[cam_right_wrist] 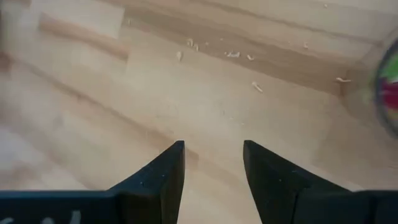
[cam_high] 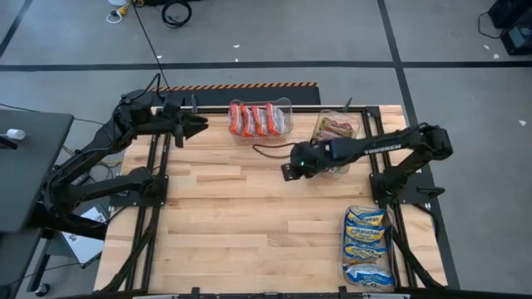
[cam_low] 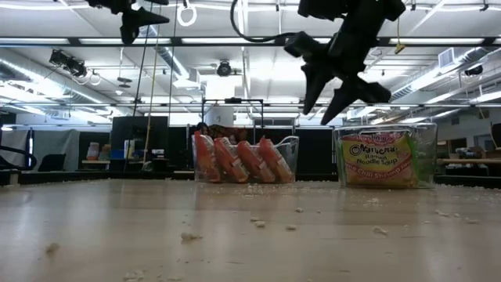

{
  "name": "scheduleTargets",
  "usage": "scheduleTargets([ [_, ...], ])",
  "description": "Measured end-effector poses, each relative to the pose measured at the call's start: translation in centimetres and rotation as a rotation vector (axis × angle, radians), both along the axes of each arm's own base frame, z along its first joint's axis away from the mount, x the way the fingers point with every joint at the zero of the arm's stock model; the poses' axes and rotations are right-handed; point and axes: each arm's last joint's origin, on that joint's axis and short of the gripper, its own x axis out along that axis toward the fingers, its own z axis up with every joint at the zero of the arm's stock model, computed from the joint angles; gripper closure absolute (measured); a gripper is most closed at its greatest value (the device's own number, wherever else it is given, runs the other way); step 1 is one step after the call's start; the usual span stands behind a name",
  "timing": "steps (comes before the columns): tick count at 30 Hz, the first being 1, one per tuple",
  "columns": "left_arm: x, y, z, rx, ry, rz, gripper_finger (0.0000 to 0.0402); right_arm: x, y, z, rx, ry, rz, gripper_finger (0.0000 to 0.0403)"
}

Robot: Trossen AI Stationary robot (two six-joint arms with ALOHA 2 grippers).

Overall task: Sort Maruchan noodles
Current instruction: Adjust the top right transparent bin

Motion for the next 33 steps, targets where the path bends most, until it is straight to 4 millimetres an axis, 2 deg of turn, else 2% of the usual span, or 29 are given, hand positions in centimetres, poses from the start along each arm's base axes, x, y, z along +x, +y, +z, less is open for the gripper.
scheduleTargets([
  [4, 0.8, 0.2, 0.5, 0.016, -0.052, -0.008, 0.0230, 0.8, 0.6, -1.6, -0.053, 0.042, -0.126, 0.0234],
  [9, 1.1, 0.0, 0.2, 0.007, -0.029, 0.004, 0.0230, -0.1, -0.8, -2.6, -0.153, 0.180, -0.234, 0.0234],
  [18, 1.7, -1.2, -0.2, -0.046, 0.001, -0.069, 0.0230, -4.5, -2.3, -2.5, -0.227, 0.602, -0.245, 0.0234],
  [22, 1.8, -1.5, -0.3, -0.067, 0.009, -0.085, 0.0230, -5.4, -2.6, -2.3, -0.245, 0.693, -0.218, 0.0234],
  [26, 1.5, -1.7, -0.3, -0.064, 0.016, -0.094, 0.0230, -4.9, -2.2, -2.2, -0.178, 0.624, -0.199, 0.0234],
  [30, 1.1, -1.8, -0.2, 0.001, 0.021, -0.099, 0.0230, -2.0, -1.9, -1.9, -0.208, 0.346, -0.200, 0.0234],
  [33, 1.1, -1.5, -0.2, 0.038, 0.033, -0.062, 0.0230, -0.7, -3.3, -2.6, -0.276, 0.283, -0.261, 0.0234],
])
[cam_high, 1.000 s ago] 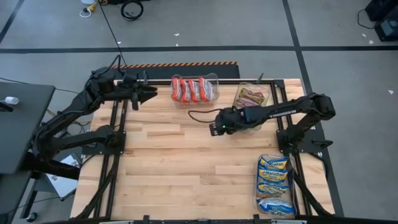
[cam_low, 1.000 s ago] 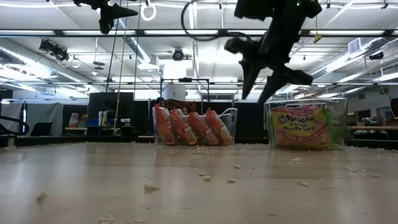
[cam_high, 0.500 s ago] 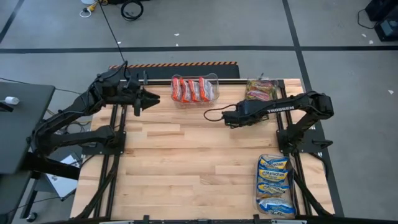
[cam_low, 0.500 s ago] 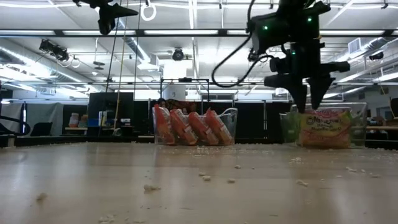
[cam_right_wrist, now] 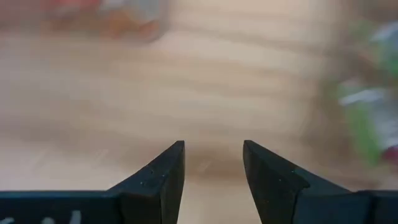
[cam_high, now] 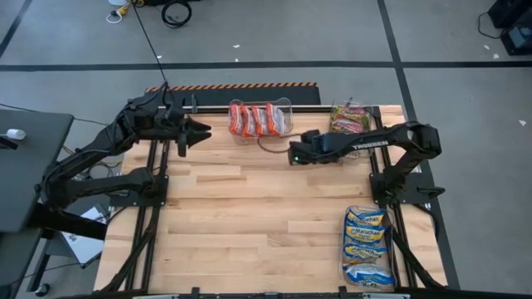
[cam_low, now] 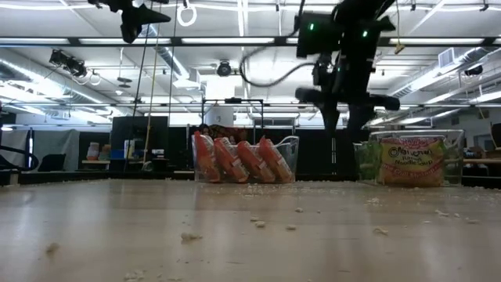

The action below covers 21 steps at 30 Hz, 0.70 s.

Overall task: Sort Maruchan noodles
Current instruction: Adjust the top right transparent bin, then adjust the bottom right transparent bin

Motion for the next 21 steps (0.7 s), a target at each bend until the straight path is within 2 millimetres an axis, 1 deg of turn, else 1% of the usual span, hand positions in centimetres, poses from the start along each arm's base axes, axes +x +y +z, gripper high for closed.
scheduleTargets([
  [2, 0.0, 0.4, -0.1, 0.027, 0.011, 0.030, 0.0230, -0.2, -1.1, -0.7, -0.022, 0.038, -0.064, 0.0234],
  [4, 0.2, 0.8, -0.3, 0.042, 0.029, 0.048, 0.0230, -0.5, -1.9, -1.2, -0.011, 0.091, -0.092, 0.0234],
  [8, 0.5, 1.5, -0.6, 0.088, 0.058, 0.057, 0.0230, -1.6, -1.9, -1.3, 0.022, 0.198, -0.101, 0.0234],
  [16, 1.3, 2.3, -1.3, 0.179, 0.122, 0.035, 0.0230, -3.5, -0.3, -0.8, 0.141, 0.379, -0.126, 0.0235],
  [18, 1.6, 2.5, -1.5, 0.175, 0.132, 0.035, 0.0230, -3.0, 0.5, 0.0, 0.157, 0.347, -0.066, 0.0235],
  [21, 1.8, 2.6, -1.5, 0.175, 0.123, 0.037, 0.0230, -1.6, 2.7, 1.4, 0.221, 0.289, 0.120, 0.0235],
])
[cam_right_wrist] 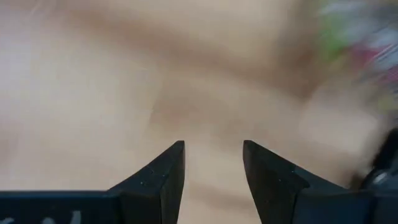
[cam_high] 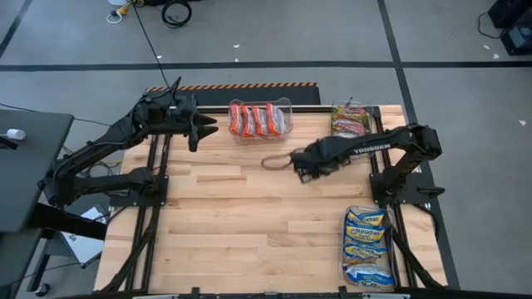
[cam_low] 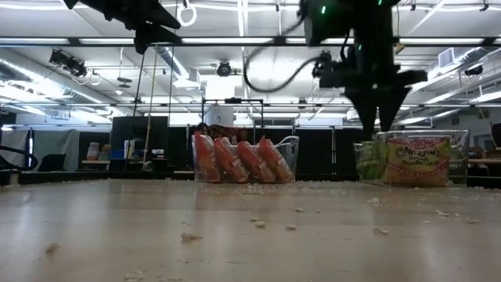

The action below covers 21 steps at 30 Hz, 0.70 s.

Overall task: Sort Maruchan noodles
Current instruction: Adjust the bottom right transparent bin

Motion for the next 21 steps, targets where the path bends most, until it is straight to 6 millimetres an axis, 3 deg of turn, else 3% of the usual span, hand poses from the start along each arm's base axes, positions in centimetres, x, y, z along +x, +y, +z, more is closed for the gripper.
scheduleTargets([
  [5, 0.2, -0.1, 0.7, -0.018, -0.078, -0.026, 0.0230, 0.0, 4.3, 0.1, 0.213, 0.004, 0.076, 0.0235],
  [11, 0.6, -0.6, 1.4, -0.035, -0.159, -0.105, 0.0230, -2.4, 8.7, -2.1, 0.269, 0.134, 0.104, 0.0235],
  [16, 0.9, -1.2, 1.0, -0.090, -0.128, -0.132, 0.0230, -4.9, 10.3, -2.1, 0.164, 0.300, 0.034, 0.0235],
  [21, 1.1, -2.2, 0.3, -0.175, -0.059, -0.168, 0.0230, -4.5, 11.5, -2.3, 0.210, 0.234, 0.085, 0.0235],
])
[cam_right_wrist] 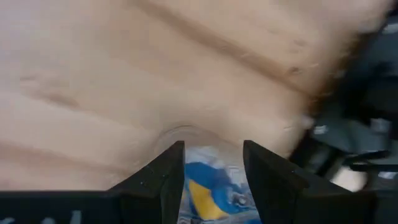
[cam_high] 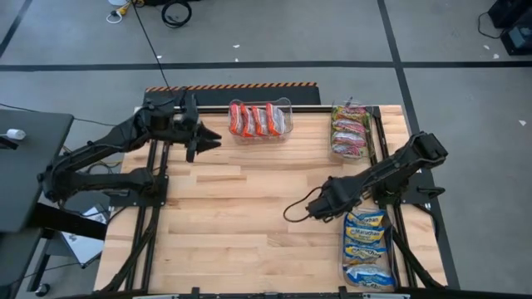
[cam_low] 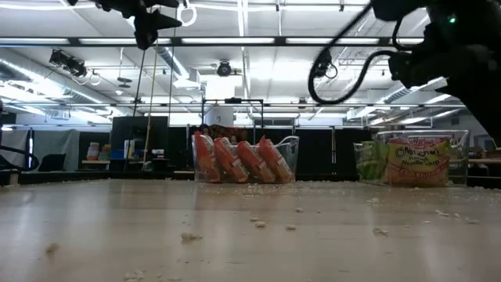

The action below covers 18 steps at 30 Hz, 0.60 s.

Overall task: Sort Maruchan noodles
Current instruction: Adjust the bottom right transparent bin

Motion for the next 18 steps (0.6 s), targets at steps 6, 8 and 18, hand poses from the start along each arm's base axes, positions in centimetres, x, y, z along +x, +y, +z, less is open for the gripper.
scheduleTargets([
  [6, 0.3, -1.6, -0.5, -0.096, 0.060, -0.064, 0.0230, 0.7, 2.2, -0.3, 0.082, -0.131, 0.006, 0.0235],
  [8, 0.5, -2.0, -0.6, -0.111, 0.066, -0.082, 0.0230, 0.4, 2.5, -0.3, 0.072, -0.127, 0.012, 0.0235],
  [18, 0.6, -2.5, -0.6, -0.146, 0.072, -0.081, 0.0230, 1.5, 3.1, 1.3, -0.002, -0.259, 0.062, 0.0235],
])
